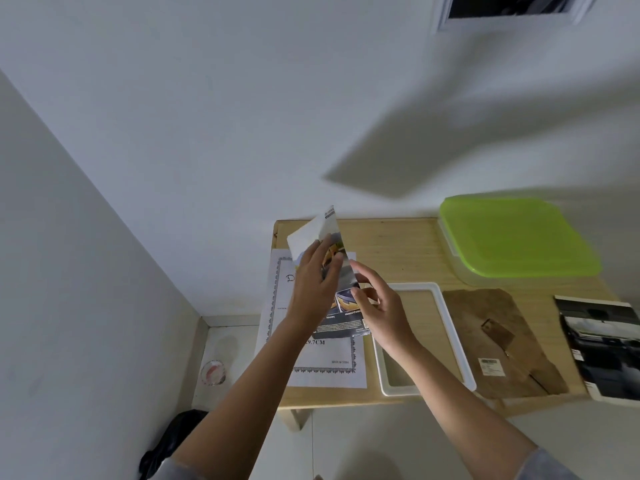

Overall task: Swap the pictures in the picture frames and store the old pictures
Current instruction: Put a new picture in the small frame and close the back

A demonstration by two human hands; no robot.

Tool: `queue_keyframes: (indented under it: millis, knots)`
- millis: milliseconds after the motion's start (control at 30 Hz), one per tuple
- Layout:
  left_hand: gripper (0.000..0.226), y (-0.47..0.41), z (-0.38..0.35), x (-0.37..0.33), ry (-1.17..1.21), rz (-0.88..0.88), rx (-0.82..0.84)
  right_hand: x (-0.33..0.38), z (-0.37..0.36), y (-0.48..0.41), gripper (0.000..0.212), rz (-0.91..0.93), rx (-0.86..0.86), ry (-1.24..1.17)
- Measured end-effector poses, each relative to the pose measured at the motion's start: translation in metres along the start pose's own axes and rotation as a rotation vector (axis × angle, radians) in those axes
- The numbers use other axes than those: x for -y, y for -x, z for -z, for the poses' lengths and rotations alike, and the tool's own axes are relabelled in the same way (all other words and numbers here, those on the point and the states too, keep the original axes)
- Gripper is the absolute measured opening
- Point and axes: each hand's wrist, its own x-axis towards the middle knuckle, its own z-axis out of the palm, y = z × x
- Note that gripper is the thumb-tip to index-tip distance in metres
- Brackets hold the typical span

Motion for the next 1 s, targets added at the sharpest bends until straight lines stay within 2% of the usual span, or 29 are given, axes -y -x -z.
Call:
queue_keyframes:
  millis: [233, 367, 533, 600, 733, 867, 1000]
  knots:
    - [0.049, -0.012, 0.002, -0.022, 0.272, 0.044, -0.079, 0.011, 0.011, -0.004, 0.040, 0.123, 0.069, 0.088]
    - [0.041, -0.015, 0.006, -0.023, 0.239, 0.053, -0.085, 0.010, 0.010, -0.002, 0.035, 0.123, 0.062, 0.057]
    - [0.033, -0.011, 0.004, -0.019, 0.217, 0.068, -0.097, 0.001, 0.001, 0.005, 0.032, -0.010, 0.002, 0.009]
    - [0.034, -0.010, 0.005, -0.017, 0.283, 0.109, -0.122, -0.008, 0.004, 0.006, 0.030, -0.060, -0.083, 0.020]
    - [0.035, -0.006, 0.000, -0.009, 0.471, 0.222, -0.088, -0.028, 0.030, 0.005, 0.037, -0.282, -0.276, -0.030]
    - [0.036, 0.006, -0.021, 0.005, 0.531, 0.289, -0.053, -0.049, 0.062, 0.015, 0.040, -0.498, -0.237, -0.217]
    - [0.040, 0.015, -0.055, 0.027, 0.424, 0.332, 0.009, -0.067, 0.089, 0.032, 0.040, -0.539, -0.255, -0.045]
